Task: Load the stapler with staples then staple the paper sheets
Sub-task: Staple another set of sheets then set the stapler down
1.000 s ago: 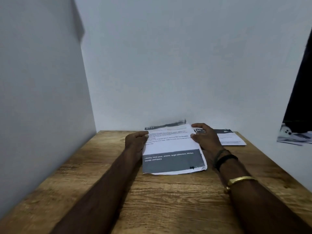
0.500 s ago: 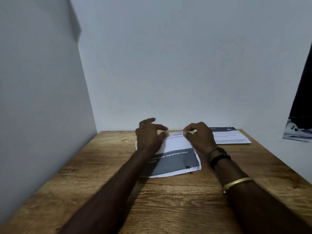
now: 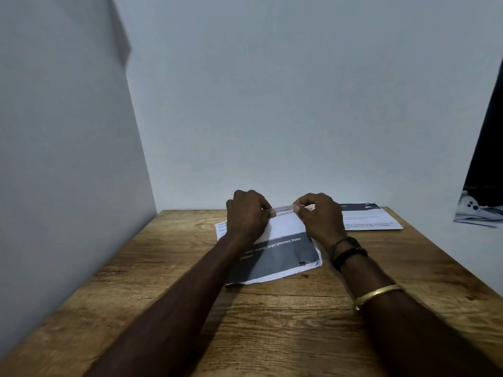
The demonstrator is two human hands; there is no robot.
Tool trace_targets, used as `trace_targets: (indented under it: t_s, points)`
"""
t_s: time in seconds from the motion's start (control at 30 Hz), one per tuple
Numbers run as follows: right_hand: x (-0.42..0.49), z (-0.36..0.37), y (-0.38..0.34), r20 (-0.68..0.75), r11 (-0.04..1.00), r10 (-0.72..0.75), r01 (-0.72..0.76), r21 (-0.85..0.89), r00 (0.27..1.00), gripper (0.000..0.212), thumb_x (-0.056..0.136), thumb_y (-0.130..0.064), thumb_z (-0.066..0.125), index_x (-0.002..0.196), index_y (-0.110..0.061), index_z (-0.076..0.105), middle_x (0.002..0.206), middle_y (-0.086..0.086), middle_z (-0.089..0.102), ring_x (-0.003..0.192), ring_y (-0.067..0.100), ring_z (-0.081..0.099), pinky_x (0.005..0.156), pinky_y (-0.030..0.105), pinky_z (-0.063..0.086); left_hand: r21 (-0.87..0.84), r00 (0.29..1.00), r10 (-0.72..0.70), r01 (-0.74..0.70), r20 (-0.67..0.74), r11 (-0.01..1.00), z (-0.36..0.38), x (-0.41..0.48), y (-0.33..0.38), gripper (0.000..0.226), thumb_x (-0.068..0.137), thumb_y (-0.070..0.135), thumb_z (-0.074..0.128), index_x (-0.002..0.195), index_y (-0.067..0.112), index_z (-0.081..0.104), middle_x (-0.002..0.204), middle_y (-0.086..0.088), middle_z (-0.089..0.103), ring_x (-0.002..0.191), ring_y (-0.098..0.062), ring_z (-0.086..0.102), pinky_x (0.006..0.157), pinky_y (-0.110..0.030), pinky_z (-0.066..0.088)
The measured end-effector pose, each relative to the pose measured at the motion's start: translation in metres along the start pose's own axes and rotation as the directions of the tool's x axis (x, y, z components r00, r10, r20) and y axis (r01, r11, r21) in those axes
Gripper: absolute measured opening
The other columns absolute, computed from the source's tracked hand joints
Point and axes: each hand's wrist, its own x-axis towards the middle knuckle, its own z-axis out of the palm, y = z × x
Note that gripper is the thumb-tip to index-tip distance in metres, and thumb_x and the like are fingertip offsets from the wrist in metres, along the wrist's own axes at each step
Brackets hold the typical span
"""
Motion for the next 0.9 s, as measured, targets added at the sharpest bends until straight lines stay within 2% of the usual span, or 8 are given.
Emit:
trace_targets:
  t_s: [0.2, 0.33, 0.5, 0.63, 0.7, 0.77, 0.83, 0.9]
  points:
    - [0.004, -0.003, 0.008, -0.045, 0.997, 0.055, -0.053, 0.05, 0.997, 0.007, 0.086, -0.018, 0.072, 0.081, -0.022, 0.074, 0.091, -0.005, 0.074, 0.099, 0.019, 0.066, 0.087, 0.037, 0.053, 0.0, 0.998, -0.057, 0.057, -0.014, 0.998, -0.009, -0.002, -0.021, 0.01, 0.086, 0.032, 0.075, 0.087, 0.024, 0.081, 0.103, 0.002, 0.077, 0.117, -0.028, 0.052, 0.09, -0.038, 0.036]
    - [0.007, -0.009, 0.01, -0.095, 0.994, 0.082, -0.074, 0.085, 0.992, 0.006, 0.086, -0.018, 0.073, 0.081, -0.02, 0.074, 0.087, -0.008, 0.075, 0.091, 0.017, 0.069, 0.087, 0.038, 0.056, 0.03, 0.996, -0.07, 0.072, -0.051, 0.997, -0.015, 0.0, -0.034, 0.012, 0.089, 0.035, 0.071, 0.089, 0.026, 0.078, 0.1, 0.002, 0.075, 0.114, -0.029, 0.053, 0.087, -0.039, 0.036]
    - [0.009, -0.014, 0.002, -0.139, 0.99, 0.052, -0.033, 0.137, 0.989, 0.006, 0.087, -0.017, 0.073, 0.083, -0.02, 0.076, 0.085, -0.009, 0.075, 0.088, 0.012, 0.069, 0.084, 0.032, 0.054, 0.157, 0.989, 0.041, -0.018, -0.142, 0.987, -0.021, -0.002, -0.051, 0.026, 0.099, 0.041, 0.057, 0.095, 0.019, 0.07, 0.104, -0.004, 0.066, 0.105, -0.032, 0.056, 0.083, -0.04, 0.042]
    - [0.011, -0.018, -0.013, -0.177, 0.972, -0.003, 0.044, 0.23, 0.984, 0.006, 0.087, -0.016, 0.073, 0.085, -0.02, 0.078, 0.084, -0.012, 0.075, 0.082, 0.002, 0.067, 0.076, 0.021, 0.052, 0.017, 0.931, 0.003, 0.003, -0.366, 1.0, -0.033, -0.002, -0.053, 0.029, 0.094, 0.052, 0.057, 0.085, 0.025, 0.066, 0.095, 0.005, 0.06, 0.084, -0.022, 0.061, 0.066, -0.032, 0.038]
    - [0.011, -0.019, -0.018, -0.174, 0.954, -0.01, 0.062, 0.295, 0.985, 0.007, 0.087, -0.016, 0.073, 0.085, -0.02, 0.077, 0.082, -0.011, 0.075, 0.066, 0.002, 0.067, 0.065, 0.019, 0.052, -0.089, 0.891, -0.056, 0.018, -0.45, 0.996, -0.04, 0.001, -0.051, 0.03, 0.091, 0.055, 0.059, 0.083, 0.027, 0.066, 0.091, 0.007, 0.064, 0.079, -0.02, 0.064, 0.066, -0.031, 0.039]
    - [0.009, -0.018, -0.021, -0.169, 0.937, -0.019, 0.076, 0.341, 0.985, 0.007, 0.089, -0.014, 0.072, 0.086, -0.019, 0.076, 0.079, -0.008, 0.074, 0.049, 0.008, 0.065, 0.054, 0.02, 0.051, -0.249, 0.879, -0.117, -0.003, -0.463, 0.968, -0.041, 0.004, -0.051, 0.03, 0.092, 0.053, 0.061, 0.083, 0.025, 0.066, 0.088, 0.006, 0.069, 0.081, -0.019, 0.067, 0.07, -0.036, 0.049]
    - [0.009, -0.017, -0.021, -0.163, 0.925, -0.039, 0.097, 0.367, 0.986, 0.007, 0.091, -0.011, 0.069, 0.089, -0.015, 0.074, 0.078, -0.003, 0.073, 0.052, 0.014, 0.07, 0.052, 0.024, 0.054, -0.386, 0.877, -0.16, -0.031, -0.453, 0.922, -0.039, 0.003, -0.05, 0.035, 0.095, 0.052, 0.06, 0.083, 0.02, 0.066, 0.083, 0.004, 0.073, 0.081, -0.017, 0.069, 0.077, -0.04, 0.055]
    - [0.009, -0.016, -0.02, -0.15, 0.917, -0.054, 0.109, 0.384, 0.987, 0.008, 0.093, -0.009, 0.066, 0.091, -0.014, 0.073, 0.078, 0.0, 0.074, 0.064, 0.015, 0.074, 0.056, 0.028, 0.059, -0.504, 0.876, -0.234, -0.012, -0.422, 0.864, -0.035, 0.001, -0.047, 0.045, 0.096, 0.057, 0.056, 0.076, 0.017, 0.063, 0.076, 0.002, 0.073, 0.079, -0.016, 0.07, 0.077, -0.039, 0.055]
